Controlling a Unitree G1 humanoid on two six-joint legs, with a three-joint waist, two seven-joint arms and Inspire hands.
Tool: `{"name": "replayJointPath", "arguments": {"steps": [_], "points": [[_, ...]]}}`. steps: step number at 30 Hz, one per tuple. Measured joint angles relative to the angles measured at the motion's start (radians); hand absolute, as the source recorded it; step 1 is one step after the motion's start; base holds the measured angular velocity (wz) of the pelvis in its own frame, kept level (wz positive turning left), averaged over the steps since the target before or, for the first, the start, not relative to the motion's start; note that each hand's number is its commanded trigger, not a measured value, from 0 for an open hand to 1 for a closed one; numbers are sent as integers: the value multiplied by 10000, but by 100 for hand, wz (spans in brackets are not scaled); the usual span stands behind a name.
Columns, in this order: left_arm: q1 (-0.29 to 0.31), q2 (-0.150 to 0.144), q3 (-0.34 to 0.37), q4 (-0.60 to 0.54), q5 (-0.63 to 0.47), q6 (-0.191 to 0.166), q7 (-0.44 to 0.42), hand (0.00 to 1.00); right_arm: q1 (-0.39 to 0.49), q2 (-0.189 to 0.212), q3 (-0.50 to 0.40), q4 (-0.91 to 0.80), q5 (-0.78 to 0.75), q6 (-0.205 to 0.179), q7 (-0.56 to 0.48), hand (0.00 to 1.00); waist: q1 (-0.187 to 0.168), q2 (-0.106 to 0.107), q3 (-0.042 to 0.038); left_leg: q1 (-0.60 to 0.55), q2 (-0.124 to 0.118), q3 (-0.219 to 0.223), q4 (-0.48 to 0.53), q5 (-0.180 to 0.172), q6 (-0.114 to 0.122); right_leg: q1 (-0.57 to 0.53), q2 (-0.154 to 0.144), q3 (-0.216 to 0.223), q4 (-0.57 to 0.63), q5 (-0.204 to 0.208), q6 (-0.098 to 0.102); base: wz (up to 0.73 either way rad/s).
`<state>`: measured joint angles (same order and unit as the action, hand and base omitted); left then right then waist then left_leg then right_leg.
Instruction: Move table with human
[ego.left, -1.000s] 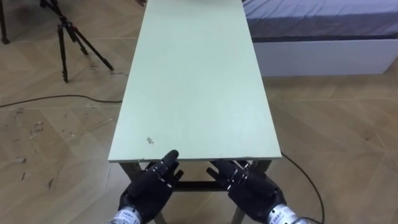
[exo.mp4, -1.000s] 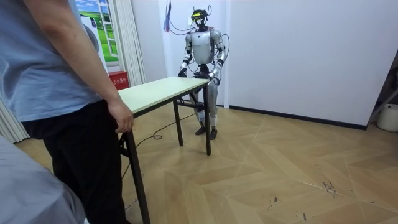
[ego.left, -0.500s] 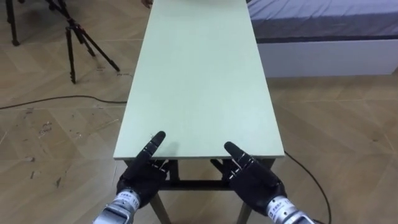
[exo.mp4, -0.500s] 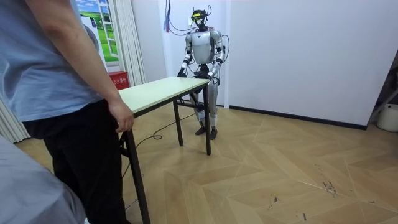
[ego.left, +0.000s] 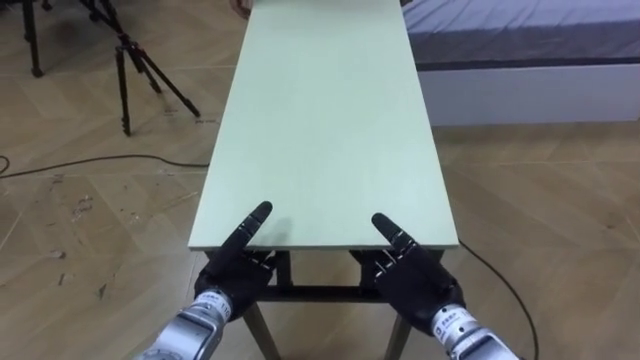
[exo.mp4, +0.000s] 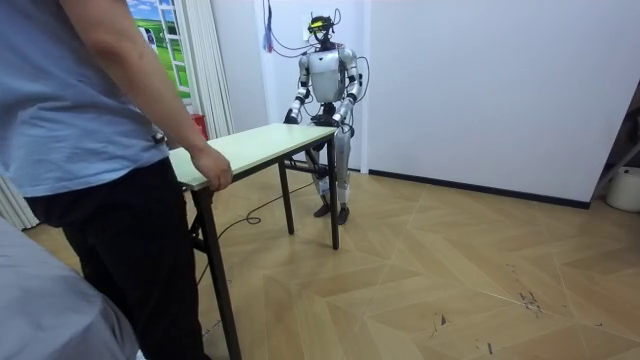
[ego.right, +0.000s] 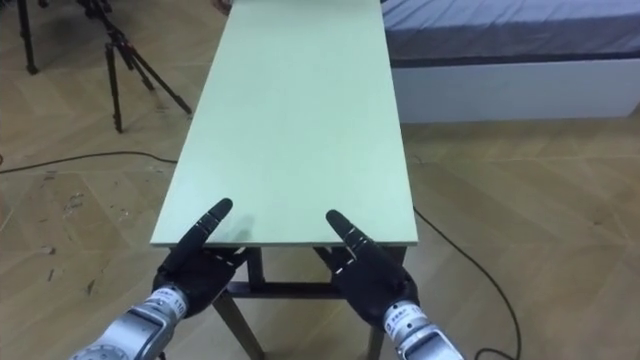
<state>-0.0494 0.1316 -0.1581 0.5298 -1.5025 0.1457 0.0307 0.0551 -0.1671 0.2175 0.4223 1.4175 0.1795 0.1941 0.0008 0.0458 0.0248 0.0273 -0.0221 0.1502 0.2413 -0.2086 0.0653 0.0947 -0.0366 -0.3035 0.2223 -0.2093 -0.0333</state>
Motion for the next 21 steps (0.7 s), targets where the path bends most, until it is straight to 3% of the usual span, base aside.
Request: {"name": "replayJointPath", "arguments": {"steps": [3,5,11,18,19,20,21], "points": [[1,-103,73,-17,28,-21,20,0,-15,304,-331,-18,380,-3,-255,0,-9,-1,-1,-1,3,27,-3,5,3,-36,-1,19,17,0,-1,-1],[5,-340,369,-21,26,-27,66,0,-15,516,-462,-134,721,-44,-580,0,-16,0,-2,3,-2,55,-18,13,14,-36,-9,23,17,5,6,0],[25,-498,494,-542,19,-65,620,0,-11,596,-545,-807,748,-94,-1848,0,-30,10,-9,-45,-33,34,4,47,62,-90,-37,2,25,23,28,0],[23,-749,501,-819,111,-249,1180,0,-15,678,-549,-1096,792,-339,-2570,0,-48,79,-54,-67,-68,36,-21,72,106,-115,-67,0,18,65,89,0],[23,-757,501,-823,111,-251,1192,3,-15,693,-549,-1118,832,-366,-2617,0,-48,82,-55,-68,-69,36,-21,73,107,-115,-68,0,17,67,91,0],[23,-761,500,-846,111,-263,1237,42,-15,720,-549,-1167,977,-403,-2730,0,-56,82,-56,-65,-70,36,-20,73,107,-116,-69,1,17,72,93,0],[22,-763,500,-882,111,-272,1318,56,-15,727,-548,-1194,1070,-414,-2788,0,-57,82,-56,-65,-69,37,-17,73,108,-120,-70,1,18,74,93,0]]}}
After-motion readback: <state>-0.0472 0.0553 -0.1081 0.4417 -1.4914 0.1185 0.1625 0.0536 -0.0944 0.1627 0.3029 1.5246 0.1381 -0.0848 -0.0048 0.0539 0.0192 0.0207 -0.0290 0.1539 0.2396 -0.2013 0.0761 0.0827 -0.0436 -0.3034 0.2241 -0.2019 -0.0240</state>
